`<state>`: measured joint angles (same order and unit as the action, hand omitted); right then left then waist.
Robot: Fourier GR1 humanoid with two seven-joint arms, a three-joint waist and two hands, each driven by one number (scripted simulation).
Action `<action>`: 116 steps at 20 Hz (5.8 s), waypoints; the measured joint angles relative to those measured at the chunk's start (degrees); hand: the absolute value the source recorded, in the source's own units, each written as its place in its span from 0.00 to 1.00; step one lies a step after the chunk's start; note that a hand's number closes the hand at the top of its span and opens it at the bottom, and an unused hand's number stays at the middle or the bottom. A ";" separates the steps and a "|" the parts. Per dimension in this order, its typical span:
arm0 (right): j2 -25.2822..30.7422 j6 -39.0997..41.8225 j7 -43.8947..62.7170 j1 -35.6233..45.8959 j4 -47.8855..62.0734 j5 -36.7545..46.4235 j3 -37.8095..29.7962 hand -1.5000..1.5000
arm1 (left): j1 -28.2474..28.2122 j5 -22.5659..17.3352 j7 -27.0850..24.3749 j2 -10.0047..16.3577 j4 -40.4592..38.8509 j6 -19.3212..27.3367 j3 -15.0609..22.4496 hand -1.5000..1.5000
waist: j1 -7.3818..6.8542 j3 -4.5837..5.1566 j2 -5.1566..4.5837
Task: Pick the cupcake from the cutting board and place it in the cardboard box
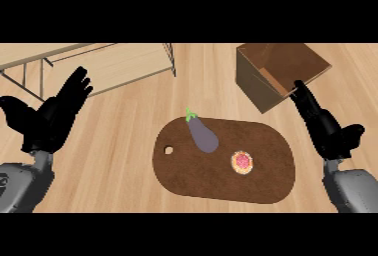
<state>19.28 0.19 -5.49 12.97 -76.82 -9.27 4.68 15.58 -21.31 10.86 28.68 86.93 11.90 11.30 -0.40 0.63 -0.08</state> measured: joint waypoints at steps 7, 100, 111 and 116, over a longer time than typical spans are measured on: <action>8.24 12.18 -0.73 10.57 -9.31 -4.64 -2.26 0.00 | 1.41 6.04 -6.18 2.95 2.24 -3.91 2.66 0.50 | 0.34 -0.43 0.55; -2.80 21.09 -15.22 5.88 -7.42 86.13 23.75 1.00 | -2.92 27.92 -15.94 -13.63 0.14 -24.20 -11.99 0.50 | 0.29 -0.56 0.27; -13.94 15.55 -6.08 11.15 1.83 85.69 17.39 1.00 | -1.72 28.73 -14.32 -14.63 1.63 -25.28 -11.56 0.50 | -1.54 -0.47 -0.21; -17.67 13.23 9.70 19.11 8.23 79.81 10.87 1.00 | 0.21 29.09 -14.19 -15.64 1.71 -25.76 -9.82 0.50 | -4.57 -0.70 -1.34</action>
<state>1.61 13.42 4.21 32.08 -68.59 70.54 15.55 15.79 7.78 -3.34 13.04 88.64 -13.86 1.48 -4.97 -0.08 -1.42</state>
